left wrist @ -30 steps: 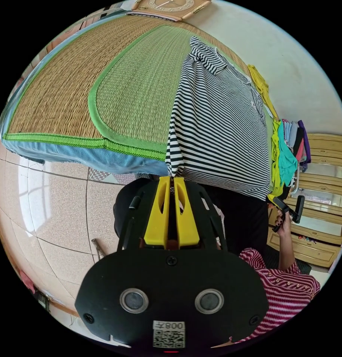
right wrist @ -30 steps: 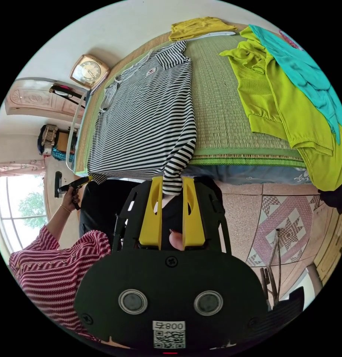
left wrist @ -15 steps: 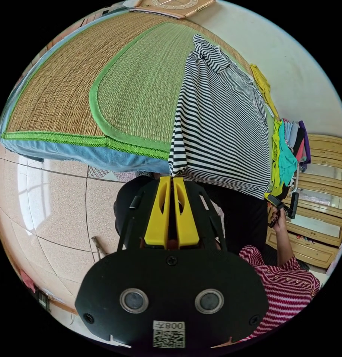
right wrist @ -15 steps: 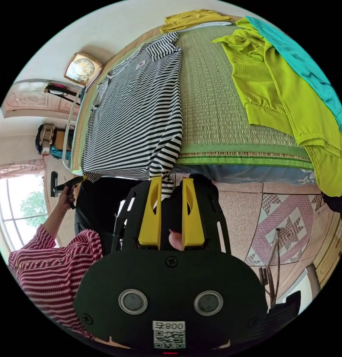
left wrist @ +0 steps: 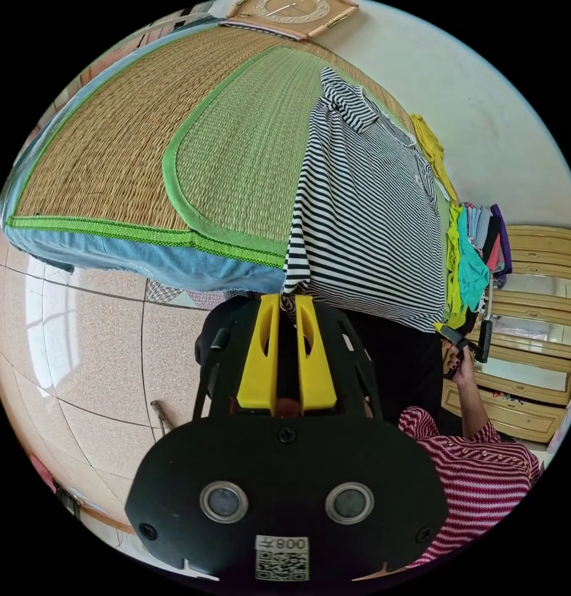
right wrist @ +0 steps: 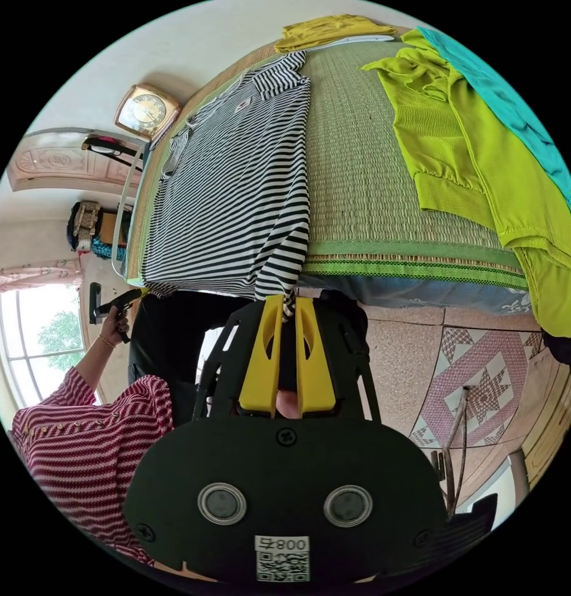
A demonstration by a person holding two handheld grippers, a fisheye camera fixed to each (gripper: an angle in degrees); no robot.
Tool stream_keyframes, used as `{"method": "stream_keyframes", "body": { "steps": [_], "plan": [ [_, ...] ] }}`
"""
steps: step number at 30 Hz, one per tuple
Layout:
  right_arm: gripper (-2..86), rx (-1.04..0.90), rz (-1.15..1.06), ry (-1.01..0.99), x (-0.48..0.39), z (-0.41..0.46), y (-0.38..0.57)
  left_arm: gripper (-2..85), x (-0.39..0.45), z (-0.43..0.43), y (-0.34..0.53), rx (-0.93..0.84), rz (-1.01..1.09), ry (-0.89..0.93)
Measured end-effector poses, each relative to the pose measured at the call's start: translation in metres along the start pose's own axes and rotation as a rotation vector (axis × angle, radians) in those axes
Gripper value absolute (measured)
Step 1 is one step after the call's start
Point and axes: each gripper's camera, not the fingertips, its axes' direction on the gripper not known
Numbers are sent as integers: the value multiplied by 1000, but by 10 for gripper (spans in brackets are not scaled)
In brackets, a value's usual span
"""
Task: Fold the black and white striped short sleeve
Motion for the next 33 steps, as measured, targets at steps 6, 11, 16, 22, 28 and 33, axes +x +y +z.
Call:
{"method": "stream_keyframes", "body": {
  "steps": [6, 11, 16, 22, 28, 33],
  "plan": [
    [35, -8, 8, -12, 7, 5, 8, 19, -1, -15, 20, -13, 2, 0],
    [11, -7, 9, -69, 19, -5, 24, 10, -7, -48, 54, 28, 35, 70],
    [6, 40, -28, -215, 34, -39, 51, 7, -20, -96, 95, 118, 59, 193],
    [5, 87, -70, -344, 49, -75, 92, 6, -28, -148, 147, 178, 112, 317],
    [4, 130, -106, -430, 57, -99, 139, 5, -30, -193, 204, 206, 203, 429],
    [3, 174, -124, -499, 66, -117, 178, 5, -39, -232, 250, 234, 282, 514]
  ]
}}
